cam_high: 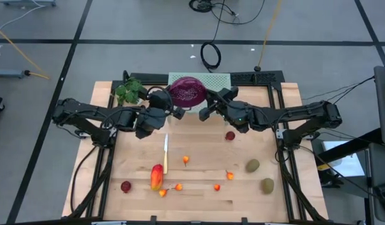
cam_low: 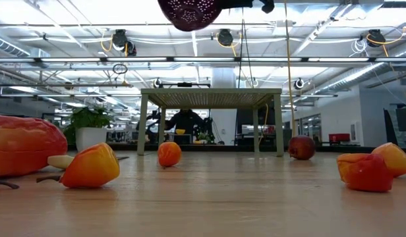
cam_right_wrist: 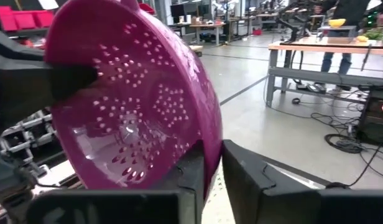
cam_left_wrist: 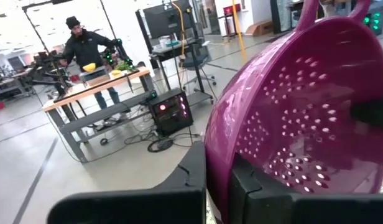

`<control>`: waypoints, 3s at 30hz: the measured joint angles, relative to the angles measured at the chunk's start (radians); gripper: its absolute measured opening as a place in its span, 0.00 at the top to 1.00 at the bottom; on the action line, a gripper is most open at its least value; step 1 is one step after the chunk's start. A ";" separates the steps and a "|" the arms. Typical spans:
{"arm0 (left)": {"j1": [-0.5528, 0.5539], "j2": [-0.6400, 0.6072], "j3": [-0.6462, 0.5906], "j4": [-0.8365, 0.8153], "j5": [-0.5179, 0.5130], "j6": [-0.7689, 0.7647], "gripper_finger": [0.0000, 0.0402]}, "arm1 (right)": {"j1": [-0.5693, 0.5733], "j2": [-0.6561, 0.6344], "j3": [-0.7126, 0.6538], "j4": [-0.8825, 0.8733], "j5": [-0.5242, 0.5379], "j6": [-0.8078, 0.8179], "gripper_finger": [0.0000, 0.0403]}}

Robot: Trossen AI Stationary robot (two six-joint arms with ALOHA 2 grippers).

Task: Pick & Place Fruit
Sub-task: Put the strainer bowl on the shelf

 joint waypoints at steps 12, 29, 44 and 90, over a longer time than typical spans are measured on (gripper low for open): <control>-0.008 0.005 -0.001 0.007 0.062 0.103 1.00 | 0.021 0.002 0.003 -0.007 -0.045 -0.084 0.67; 0.044 0.003 -0.001 -0.048 -0.031 0.234 1.00 | 0.118 -0.037 0.002 -0.026 -0.060 -0.143 0.52; 0.277 -0.046 0.001 -0.149 0.487 0.001 1.00 | 0.207 -0.132 0.001 -0.356 -0.059 -0.085 0.66; 0.674 -0.017 0.106 -0.450 1.338 -0.348 1.00 | 0.216 -0.416 -0.077 -0.819 -0.823 -0.237 1.00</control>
